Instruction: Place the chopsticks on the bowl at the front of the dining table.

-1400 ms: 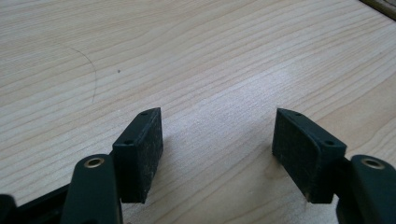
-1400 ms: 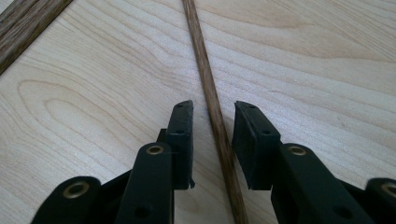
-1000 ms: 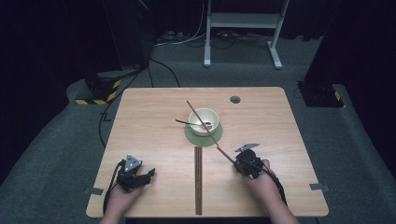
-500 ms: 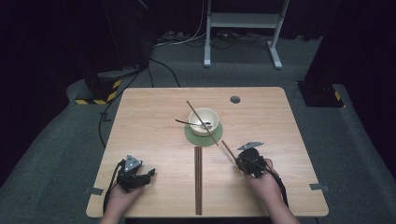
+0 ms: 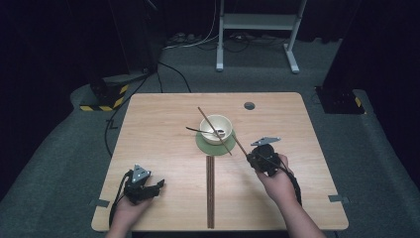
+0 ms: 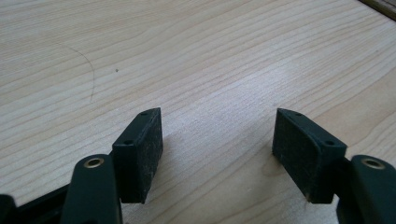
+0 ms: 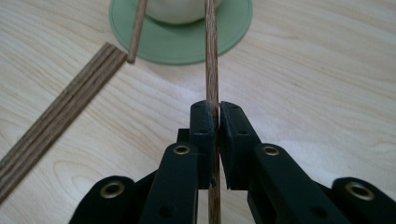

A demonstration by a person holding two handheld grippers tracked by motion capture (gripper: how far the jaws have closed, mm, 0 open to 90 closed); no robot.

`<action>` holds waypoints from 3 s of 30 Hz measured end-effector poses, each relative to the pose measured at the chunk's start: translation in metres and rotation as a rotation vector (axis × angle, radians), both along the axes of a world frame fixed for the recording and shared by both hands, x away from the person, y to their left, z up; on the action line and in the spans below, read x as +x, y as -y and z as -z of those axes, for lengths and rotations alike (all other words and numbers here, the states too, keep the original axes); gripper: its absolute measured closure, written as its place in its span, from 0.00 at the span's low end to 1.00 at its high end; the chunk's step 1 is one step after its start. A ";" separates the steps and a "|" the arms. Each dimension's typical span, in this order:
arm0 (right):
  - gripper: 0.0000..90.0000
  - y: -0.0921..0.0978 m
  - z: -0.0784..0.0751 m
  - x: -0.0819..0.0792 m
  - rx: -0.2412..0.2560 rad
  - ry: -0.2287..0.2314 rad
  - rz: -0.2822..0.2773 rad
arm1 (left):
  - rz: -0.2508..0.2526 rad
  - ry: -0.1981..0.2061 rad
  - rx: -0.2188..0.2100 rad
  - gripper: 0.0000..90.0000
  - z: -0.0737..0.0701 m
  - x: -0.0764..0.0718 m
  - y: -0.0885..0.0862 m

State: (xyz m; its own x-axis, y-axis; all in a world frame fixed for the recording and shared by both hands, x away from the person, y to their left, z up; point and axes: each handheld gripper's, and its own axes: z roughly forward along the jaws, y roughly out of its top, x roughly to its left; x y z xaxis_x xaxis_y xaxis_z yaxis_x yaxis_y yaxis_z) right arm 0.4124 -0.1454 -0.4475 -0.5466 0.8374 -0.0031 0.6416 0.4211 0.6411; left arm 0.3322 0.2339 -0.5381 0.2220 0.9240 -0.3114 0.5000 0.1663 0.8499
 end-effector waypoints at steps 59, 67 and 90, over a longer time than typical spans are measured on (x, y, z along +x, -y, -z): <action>0.93 -0.094 -0.028 0.111 -0.007 0.014 0.017 | 0.016 0.003 0.002 0.36 0.000 0.000 0.000; 0.93 -0.108 -0.021 0.127 -0.025 -0.017 0.023 | 0.014 0.002 -0.003 0.36 0.000 -0.001 0.000; 0.93 -0.123 -0.015 0.142 -0.038 -0.049 0.022 | 0.016 0.008 -0.007 0.36 0.000 0.001 0.001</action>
State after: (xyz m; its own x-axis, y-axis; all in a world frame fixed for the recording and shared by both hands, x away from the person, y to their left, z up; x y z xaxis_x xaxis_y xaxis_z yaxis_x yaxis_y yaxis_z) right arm 0.5543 -0.0221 -0.4321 -0.5285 0.8489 -0.0085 0.6810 0.4299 0.5928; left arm 0.3332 0.2332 -0.5382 0.2390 0.9181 -0.3162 0.4956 0.1647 0.8528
